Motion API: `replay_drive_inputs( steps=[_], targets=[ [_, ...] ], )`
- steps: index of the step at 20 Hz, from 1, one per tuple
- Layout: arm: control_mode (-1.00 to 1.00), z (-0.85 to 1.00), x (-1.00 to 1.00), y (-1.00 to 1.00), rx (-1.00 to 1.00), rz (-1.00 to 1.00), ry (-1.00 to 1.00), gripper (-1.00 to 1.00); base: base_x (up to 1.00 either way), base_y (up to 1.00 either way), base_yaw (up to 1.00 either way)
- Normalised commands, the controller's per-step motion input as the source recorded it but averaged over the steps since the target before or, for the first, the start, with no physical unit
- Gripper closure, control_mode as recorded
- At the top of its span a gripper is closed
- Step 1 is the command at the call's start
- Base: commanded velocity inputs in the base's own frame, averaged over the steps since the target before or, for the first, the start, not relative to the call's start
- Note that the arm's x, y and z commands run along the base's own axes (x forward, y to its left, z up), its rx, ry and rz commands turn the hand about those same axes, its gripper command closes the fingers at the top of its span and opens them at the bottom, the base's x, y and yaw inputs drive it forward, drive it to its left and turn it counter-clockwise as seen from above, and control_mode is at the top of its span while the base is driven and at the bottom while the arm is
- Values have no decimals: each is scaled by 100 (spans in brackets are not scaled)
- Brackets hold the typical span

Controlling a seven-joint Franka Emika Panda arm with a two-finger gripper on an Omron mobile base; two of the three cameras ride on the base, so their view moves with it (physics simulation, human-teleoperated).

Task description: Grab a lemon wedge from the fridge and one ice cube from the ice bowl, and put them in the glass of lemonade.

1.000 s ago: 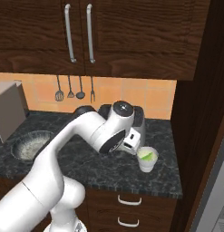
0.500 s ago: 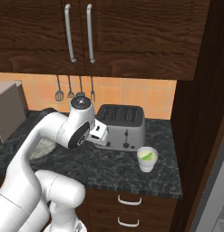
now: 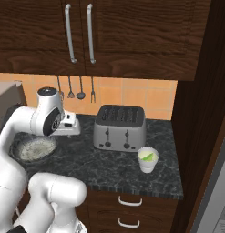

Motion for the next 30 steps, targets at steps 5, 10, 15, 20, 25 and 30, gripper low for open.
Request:
replay_drive_inputs(
  steps=[5, 10, 15, 20, 25, 30],
  targets=[
    [-100, 1, 2, 98, -23, 15, 10, -100, 0, 0, 0],
    [-100, -12, 1, 75, -3, 12, 1, -100, 0, 0, 0],
    [-100, -72, 39, 18, 19, -2, -5, -100, 0, 0, 0],
    [-100, -59, 64, 40, 7, -1, 8, -100, 0, 0, 0],
    [-100, -44, 9, 55, 0, 0, 13, -100, 0, 0, 0],
    [-100, -50, 5, 19, 0, 0, 5, -100, 0, 0, 0]
  ],
)
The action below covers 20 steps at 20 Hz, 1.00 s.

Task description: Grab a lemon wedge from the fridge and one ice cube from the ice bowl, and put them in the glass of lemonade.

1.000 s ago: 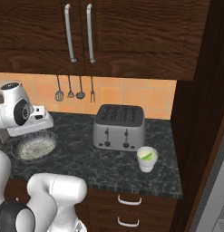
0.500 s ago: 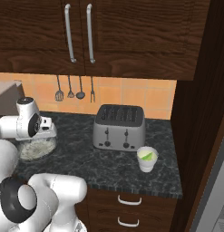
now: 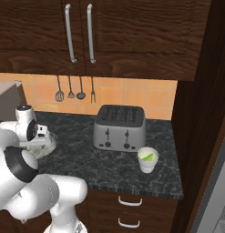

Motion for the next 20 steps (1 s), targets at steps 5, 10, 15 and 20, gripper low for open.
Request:
replay_drive_inputs(
  steps=[5, 10, 15, 20],
  targets=[
    [-100, 0, 8, 0, -1, 0, 20, -100, 0, 0, 0],
    [-100, -13, 0, 0, 0, -1, 18, -100, 0, 0, 0],
    [-100, -16, -9, 0, 0, -4, 0, -100, 0, 0, 0],
    [-100, 0, 4, 6, -13, -3, 3, -100, 0, 0, 0]
  ],
)
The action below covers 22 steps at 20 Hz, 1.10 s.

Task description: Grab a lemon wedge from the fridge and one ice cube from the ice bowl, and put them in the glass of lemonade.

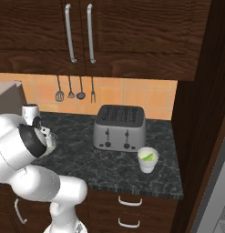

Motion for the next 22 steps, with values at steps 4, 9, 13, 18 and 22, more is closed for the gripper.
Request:
replay_drive_inputs(
  steps=[4, 9, 13, 18, 22],
  targets=[
    [-100, -12, 6, 19, -8, -1, 10, -100, 0, 0, 0],
    [-100, -30, 0, -2, 0, -1, 3, -100, 0, 0, 0],
    [-100, 1, 0, -5, 0, -1, 0, -100, 0, 0, 0],
    [-100, 10, -14, -12, 0, -8, 0, -100, 0, 0, 0],
    [-100, 7, -44, -23, 0, -11, -1, -100, 0, 0, 0]
  ],
)
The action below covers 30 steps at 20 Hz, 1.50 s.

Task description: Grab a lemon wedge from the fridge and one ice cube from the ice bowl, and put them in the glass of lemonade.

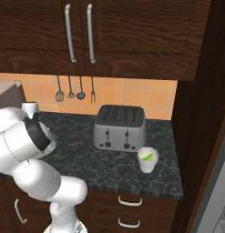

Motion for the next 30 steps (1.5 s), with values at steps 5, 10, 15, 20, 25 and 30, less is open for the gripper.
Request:
replay_drive_inputs(
  steps=[5, 10, 15, 20, 25, 30],
  targets=[
    [-100, 0, -27, -22, 0, -5, -9, -100, 0, 0, 0],
    [-100, 4, 1, -44, 0, -5, -1, -100, 0, 0, 0],
    [-100, 1, 13, 15, 0, 0, 0, -100, 0, 0, 0],
    [-100, 5, 42, 44, -1, 0, 3, -100, 0, 0, 0],
    [-100, -1, 40, -15, 0, -3, 0, -100, 0, 0, 0],
    [-100, -28, 9, -2, 0, -3, 0, -100, 0, 0, 0]
  ],
)
